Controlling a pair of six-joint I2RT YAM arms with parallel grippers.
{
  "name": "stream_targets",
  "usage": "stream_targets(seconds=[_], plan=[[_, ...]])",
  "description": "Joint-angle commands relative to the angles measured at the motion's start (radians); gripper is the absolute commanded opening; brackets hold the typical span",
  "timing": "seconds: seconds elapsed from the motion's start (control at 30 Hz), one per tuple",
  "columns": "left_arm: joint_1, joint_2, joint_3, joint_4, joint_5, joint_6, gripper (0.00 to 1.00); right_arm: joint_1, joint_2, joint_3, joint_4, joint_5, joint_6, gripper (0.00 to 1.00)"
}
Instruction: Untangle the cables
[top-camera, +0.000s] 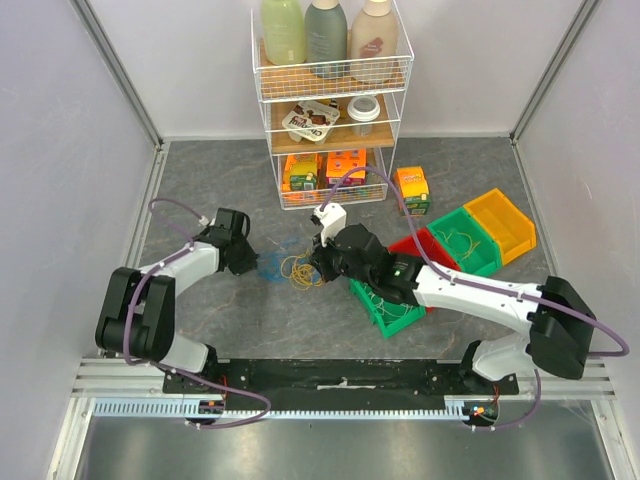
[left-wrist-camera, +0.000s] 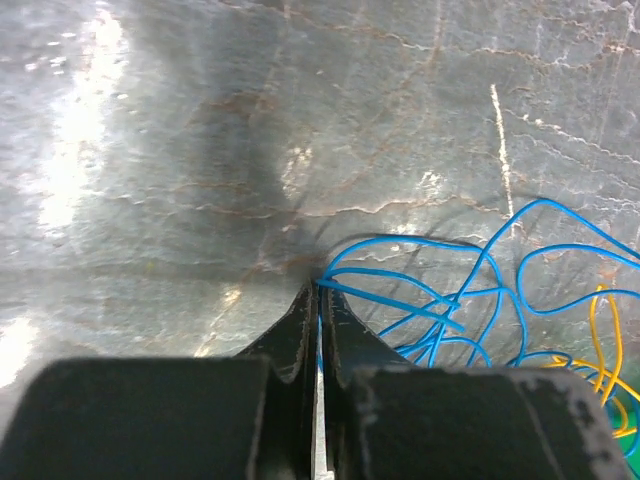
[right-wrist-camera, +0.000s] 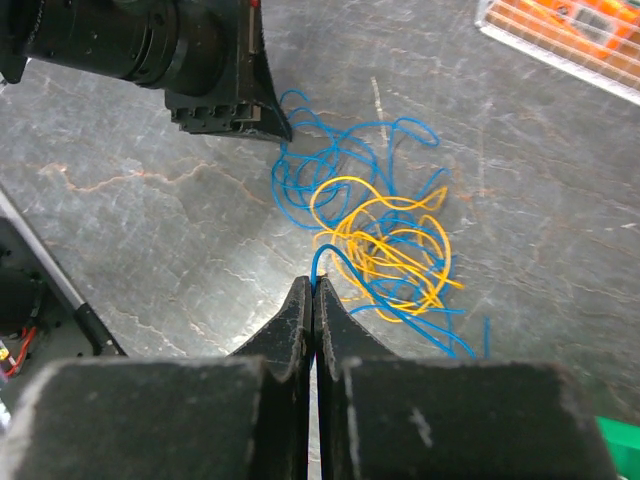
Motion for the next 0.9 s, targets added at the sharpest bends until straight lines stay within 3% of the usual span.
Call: stream_targets(seconds=[0.0, 0.3, 0.43, 0.53, 0.6, 0.77, 0.87], plan=[[-0.003, -0.12, -0.013, -0.064, -0.138, 0.01, 0.02, -0.001, 0.067, -0.016, 0.108, -0.114, 0.057, 0.03], [-0.002, -0.758, 0.027, -0.242, -0.167, 0.019, 0.02, 0.07, 0.27, 0.056, 0.171, -0.19, 0.136, 0.05], [-0.002, -0.896, 0.162, -0.32, -0.144, 0.056, 0.02, 0.071, 0.316, 0.079, 0.14, -0.106, 0.163, 0.1], [-0.002, -0.916, 0.26, -0.374, -0.101, 0.067, 0.01, 0.071, 0.348, 0.148, 0.07, -0.083, 0.131, 0.21], [-0.002, -0.916, 0.314, -0.412, -0.08, 0.07, 0.02, 0.071, 0.339, 0.187, 0.025, -0.081, 0.111, 0.34], [-0.002, -0.939, 0.341, -0.403, 0.01, 0.107, 0.02, 0.068, 0.169, 0.201, -0.068, -0.032, 0.081, 0.67], [-0.002, -0.953, 0.325, -0.368, 0.119, 0.128, 0.02, 0.048, 0.042, 0.161, -0.089, -0.013, 0.084, 0.78]])
